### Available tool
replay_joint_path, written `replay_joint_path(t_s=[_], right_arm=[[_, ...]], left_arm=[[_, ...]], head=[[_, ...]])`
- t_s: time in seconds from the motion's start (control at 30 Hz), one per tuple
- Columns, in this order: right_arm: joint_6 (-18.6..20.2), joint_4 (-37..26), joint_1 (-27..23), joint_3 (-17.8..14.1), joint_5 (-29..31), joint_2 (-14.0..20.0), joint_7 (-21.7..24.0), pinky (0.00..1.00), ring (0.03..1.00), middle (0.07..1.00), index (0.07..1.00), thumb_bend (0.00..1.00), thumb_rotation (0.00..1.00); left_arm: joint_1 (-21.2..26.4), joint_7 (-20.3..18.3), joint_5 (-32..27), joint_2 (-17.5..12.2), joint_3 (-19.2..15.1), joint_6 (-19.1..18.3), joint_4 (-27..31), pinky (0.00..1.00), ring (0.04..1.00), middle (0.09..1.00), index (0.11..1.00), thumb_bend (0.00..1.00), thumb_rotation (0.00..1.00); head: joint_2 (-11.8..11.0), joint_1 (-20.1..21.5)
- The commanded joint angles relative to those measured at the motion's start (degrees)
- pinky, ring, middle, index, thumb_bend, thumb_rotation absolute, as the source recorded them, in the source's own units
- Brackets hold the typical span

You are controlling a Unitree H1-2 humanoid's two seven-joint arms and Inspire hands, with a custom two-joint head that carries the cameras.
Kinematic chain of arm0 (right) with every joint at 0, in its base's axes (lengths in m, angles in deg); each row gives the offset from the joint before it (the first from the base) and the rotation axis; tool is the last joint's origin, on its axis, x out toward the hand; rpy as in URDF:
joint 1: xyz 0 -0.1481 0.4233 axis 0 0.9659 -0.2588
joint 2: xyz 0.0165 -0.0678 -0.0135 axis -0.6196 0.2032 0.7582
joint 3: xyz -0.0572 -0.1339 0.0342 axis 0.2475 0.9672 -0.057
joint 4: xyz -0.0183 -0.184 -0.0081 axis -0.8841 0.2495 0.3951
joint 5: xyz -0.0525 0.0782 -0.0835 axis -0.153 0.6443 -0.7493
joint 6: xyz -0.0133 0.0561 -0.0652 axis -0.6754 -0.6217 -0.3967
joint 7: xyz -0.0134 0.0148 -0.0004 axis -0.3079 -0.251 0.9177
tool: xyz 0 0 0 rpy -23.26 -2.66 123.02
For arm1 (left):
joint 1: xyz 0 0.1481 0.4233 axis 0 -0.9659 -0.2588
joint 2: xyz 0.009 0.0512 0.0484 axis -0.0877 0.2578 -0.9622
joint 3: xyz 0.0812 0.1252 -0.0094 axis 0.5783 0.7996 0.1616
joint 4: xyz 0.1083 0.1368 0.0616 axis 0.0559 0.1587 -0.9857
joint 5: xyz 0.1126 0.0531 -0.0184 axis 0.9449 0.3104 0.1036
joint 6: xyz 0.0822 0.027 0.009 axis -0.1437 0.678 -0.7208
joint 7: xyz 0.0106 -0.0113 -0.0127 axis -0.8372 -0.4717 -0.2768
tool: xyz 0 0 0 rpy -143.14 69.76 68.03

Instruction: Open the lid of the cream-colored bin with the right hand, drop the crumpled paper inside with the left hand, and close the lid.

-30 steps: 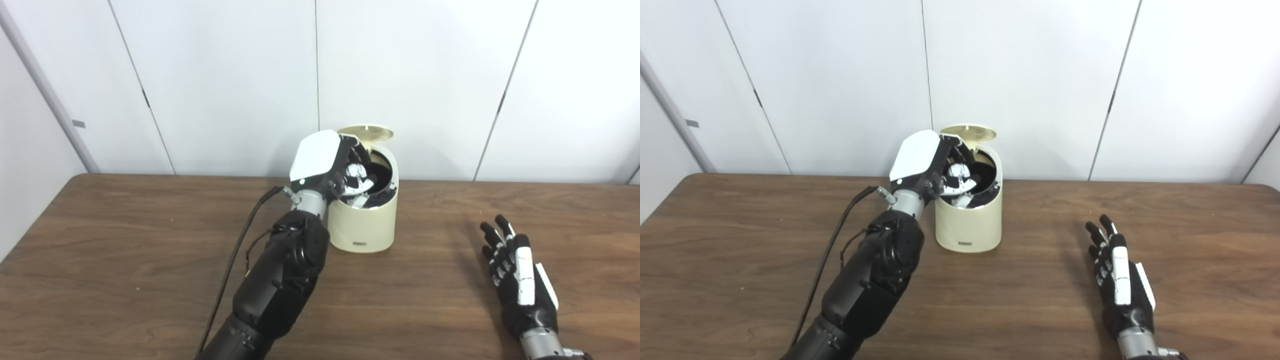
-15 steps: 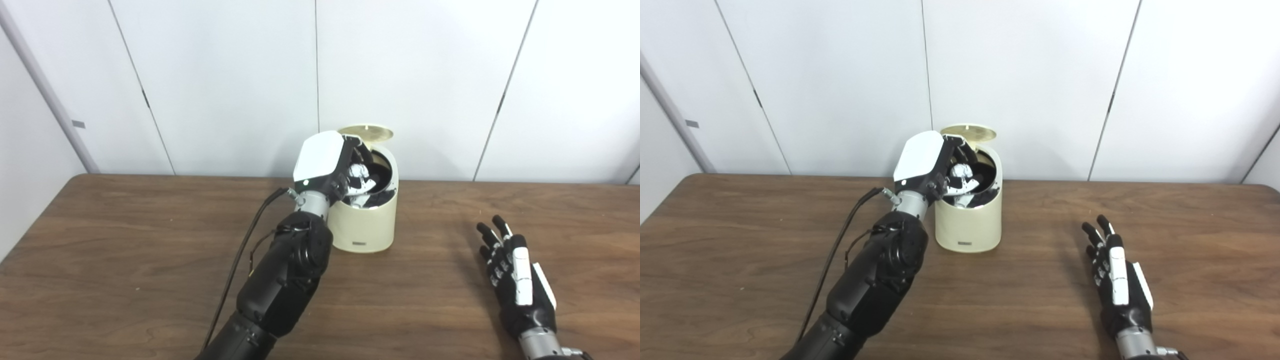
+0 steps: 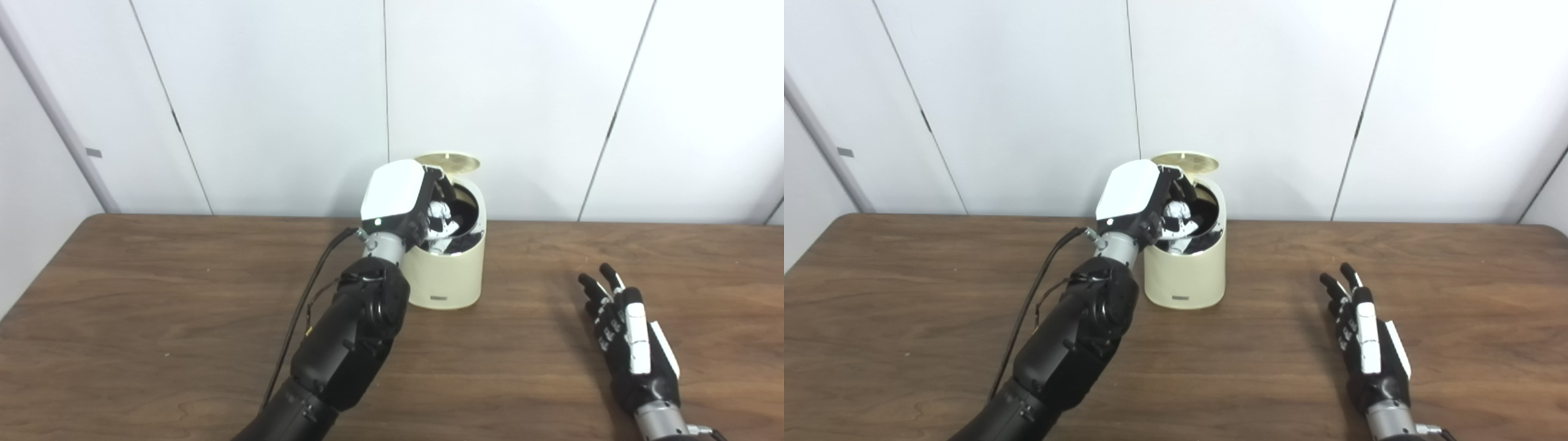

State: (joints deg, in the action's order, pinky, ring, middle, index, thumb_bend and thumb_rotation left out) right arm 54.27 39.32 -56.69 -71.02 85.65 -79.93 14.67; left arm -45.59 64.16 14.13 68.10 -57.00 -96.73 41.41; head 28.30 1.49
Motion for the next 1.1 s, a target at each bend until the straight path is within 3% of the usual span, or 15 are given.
replay_joint_path(t_s=[0.0,0.1,0.13,0.17,0.27,0.6,1.07], right_arm=[[0.23,0.47,0.92,0.09,0.04,0.35,0.55,1.0,0.976,0.902,0.974,0.49,1.0],[0.62,0.05,1.07,0.19,0.09,0.32,0.53,1.0,0.974,0.9,0.97,0.49,1.0],[0.68,0.0,1.1,0.23,0.1,0.33,0.57,1.0,0.974,0.899,0.97,0.49,1.0],[0.7,0.06,1.08,0.24,0.1,0.34,0.58,1.0,0.975,0.9,0.97,0.48,1.0],[0.55,0.34,1.07,0.35,-0.1,0.53,0.72,1.0,0.973,0.902,0.967,0.49,1.0],[1.21,0.18,1.13,0.43,-0.15,0.58,0.72,1.0,0.968,0.886,0.957,0.5,1.0],[1.51,0.2,1.18,0.53,-0.39,1.0,0.95,1.0,0.966,0.888,0.955,0.5,1.0]], left_arm=[[1.49,-3.08,0.44,-0.27,0.99,-1.14,0.42,0.55,0.673,0.684,0.497,0.52,0.04],[1.58,-4.2,1.34,-0.83,1.72,-1.56,0.81,0.59,0.706,0.722,0.497,0.52,0.05],[1.62,-4.46,1.51,-0.94,1.86,-1.66,0.86,0.59,0.705,0.724,0.587,0.68,0.03],[1.66,-4.62,1.64,-1.02,1.98,-1.7,0.83,0.6,0.705,0.727,0.636,0.76,0.03],[1.64,-4.76,1.75,-1.14,2.09,-1.66,0.81,0.62,0.724,0.748,0.691,0.86,0.03],[1.65,-5.28,1.59,-1.28,2.42,-1.74,0.5,0.69,0.777,0.795,0.74,0.89,0.05],[1.61,-5.25,1.27,-1.1,2.31,-1.7,0.58,0.68,0.779,0.798,0.744,0.88,0.06]], head=[[0.08,0.07],[0.17,0.1],[0.17,0.1],[0.17,0.1],[0.25,0.12],[0.33,0.25],[0.46,0.06]])
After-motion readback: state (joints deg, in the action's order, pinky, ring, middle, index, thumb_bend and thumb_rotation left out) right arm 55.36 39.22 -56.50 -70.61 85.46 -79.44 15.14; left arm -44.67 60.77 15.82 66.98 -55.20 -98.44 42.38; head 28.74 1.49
